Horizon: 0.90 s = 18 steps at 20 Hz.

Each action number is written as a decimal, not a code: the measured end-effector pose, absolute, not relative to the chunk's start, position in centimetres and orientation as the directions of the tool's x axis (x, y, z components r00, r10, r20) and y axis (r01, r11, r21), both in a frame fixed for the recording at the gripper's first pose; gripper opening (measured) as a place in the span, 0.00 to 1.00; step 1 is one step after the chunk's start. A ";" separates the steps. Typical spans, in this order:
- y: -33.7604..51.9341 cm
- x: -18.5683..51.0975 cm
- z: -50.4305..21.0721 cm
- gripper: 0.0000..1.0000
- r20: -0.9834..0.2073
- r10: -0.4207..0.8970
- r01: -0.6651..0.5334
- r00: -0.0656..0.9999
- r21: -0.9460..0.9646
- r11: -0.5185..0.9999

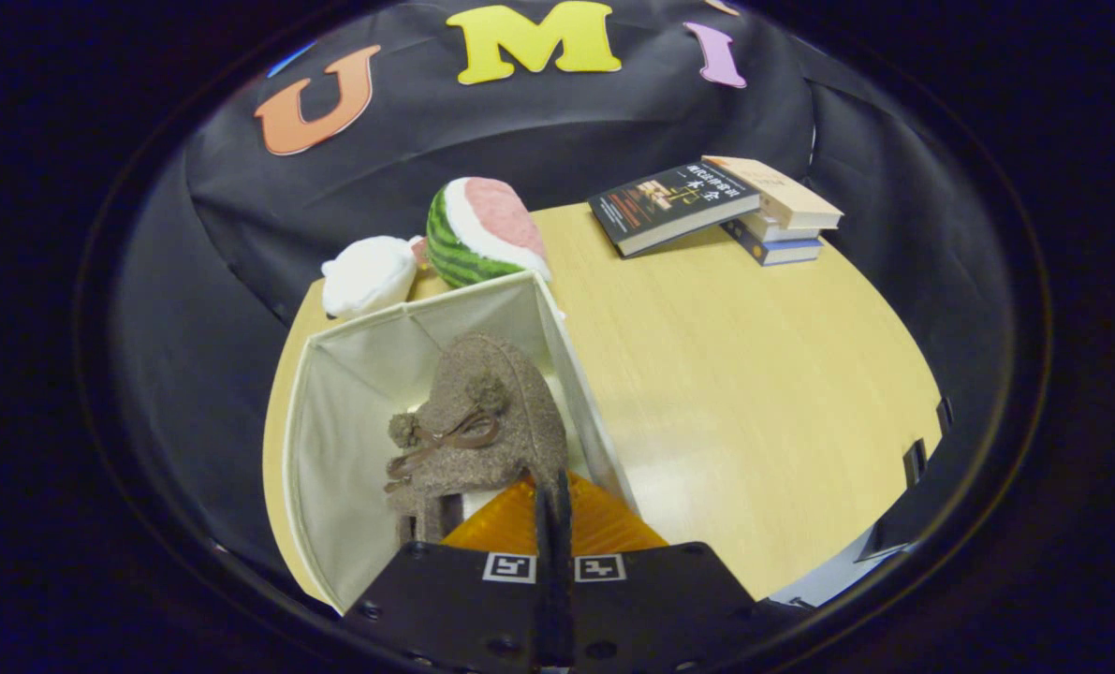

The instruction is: Open the storage box then place both shoes into the box .Put the left shoe in first, then the right shoe, with the right side of both shoes facing outward in a uniform manner.

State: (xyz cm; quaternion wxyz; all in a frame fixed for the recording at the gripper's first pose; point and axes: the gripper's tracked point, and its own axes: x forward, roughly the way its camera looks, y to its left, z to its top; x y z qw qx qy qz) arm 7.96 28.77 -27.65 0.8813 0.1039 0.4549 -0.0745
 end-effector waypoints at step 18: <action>27.4 8.0 -15.4 0.98 -0.562 0.002 0.004 0.827 0.010 1.000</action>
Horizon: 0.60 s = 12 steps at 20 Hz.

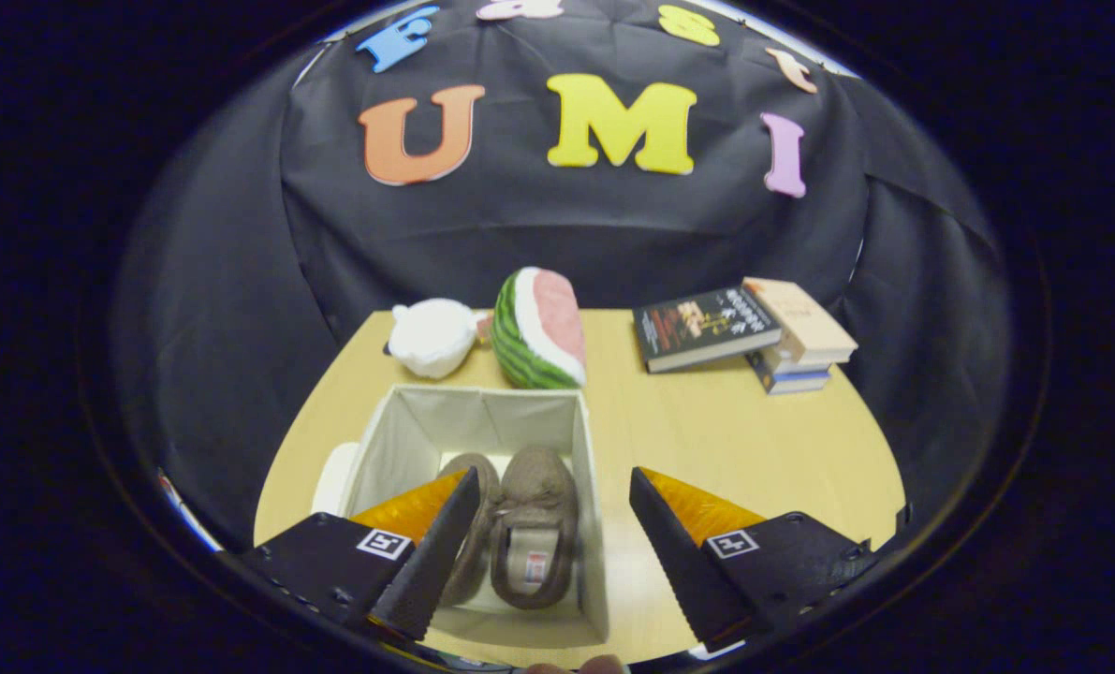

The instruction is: Open the storage box then place both shoes into the box .Put the left shoe in first, then the right shoe, with the right side of both shoes facing outward in a uniform manner.

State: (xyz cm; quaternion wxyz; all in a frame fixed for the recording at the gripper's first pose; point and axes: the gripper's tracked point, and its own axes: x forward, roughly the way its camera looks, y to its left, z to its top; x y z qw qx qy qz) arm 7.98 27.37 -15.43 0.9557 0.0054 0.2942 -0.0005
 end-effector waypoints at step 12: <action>15.3 -0.5 -0.2 0.96 -0.205 -0.111 0.118 0.972 0.025 0.993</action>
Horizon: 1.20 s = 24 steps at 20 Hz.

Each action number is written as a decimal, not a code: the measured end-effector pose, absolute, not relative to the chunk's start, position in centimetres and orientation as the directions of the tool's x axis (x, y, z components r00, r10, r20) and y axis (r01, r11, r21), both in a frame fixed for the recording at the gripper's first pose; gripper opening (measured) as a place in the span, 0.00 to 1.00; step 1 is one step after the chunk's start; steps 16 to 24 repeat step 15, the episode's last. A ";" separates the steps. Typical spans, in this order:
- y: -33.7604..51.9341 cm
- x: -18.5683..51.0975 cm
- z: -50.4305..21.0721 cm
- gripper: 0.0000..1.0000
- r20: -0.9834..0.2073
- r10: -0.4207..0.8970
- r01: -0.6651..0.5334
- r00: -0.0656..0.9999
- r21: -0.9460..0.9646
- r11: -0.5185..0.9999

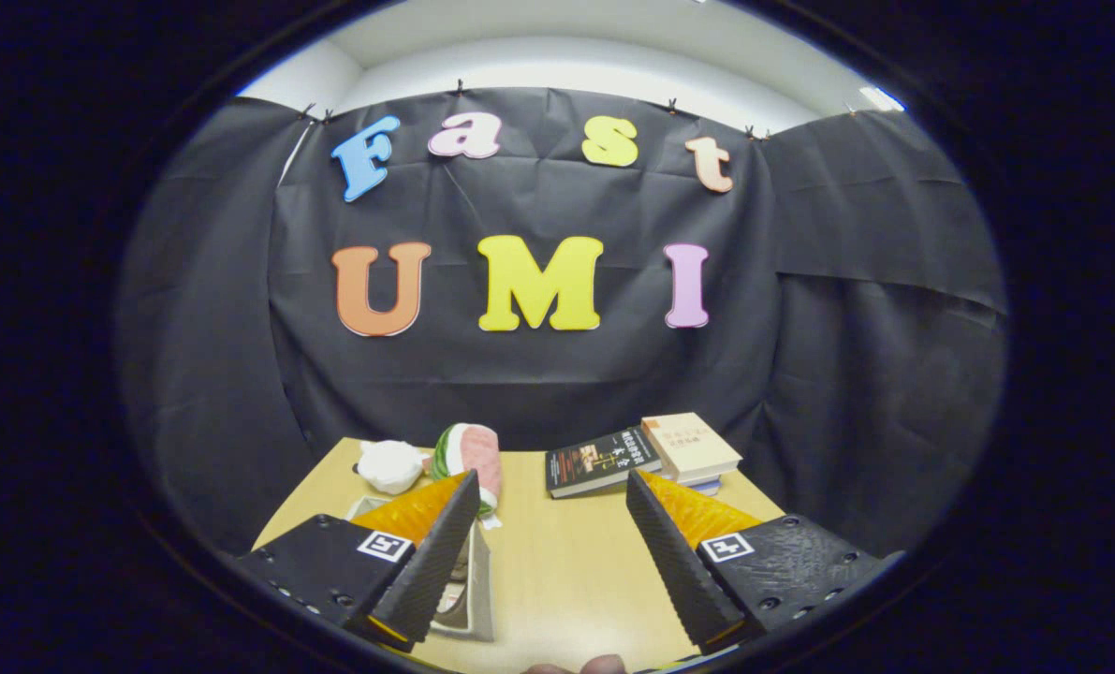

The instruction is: Open the storage box then place both shoes into the box .Put the left shoe in first, then the right shoe, with the right side of both shoes facing outward in a uniform manner.

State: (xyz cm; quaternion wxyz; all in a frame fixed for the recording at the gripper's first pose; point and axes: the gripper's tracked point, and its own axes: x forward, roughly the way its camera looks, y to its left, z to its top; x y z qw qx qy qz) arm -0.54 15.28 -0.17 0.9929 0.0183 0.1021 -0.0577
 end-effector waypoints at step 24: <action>14.0 -3.1 0.0 0.96 -0.155 -0.085 0.099 0.984 0.081 0.992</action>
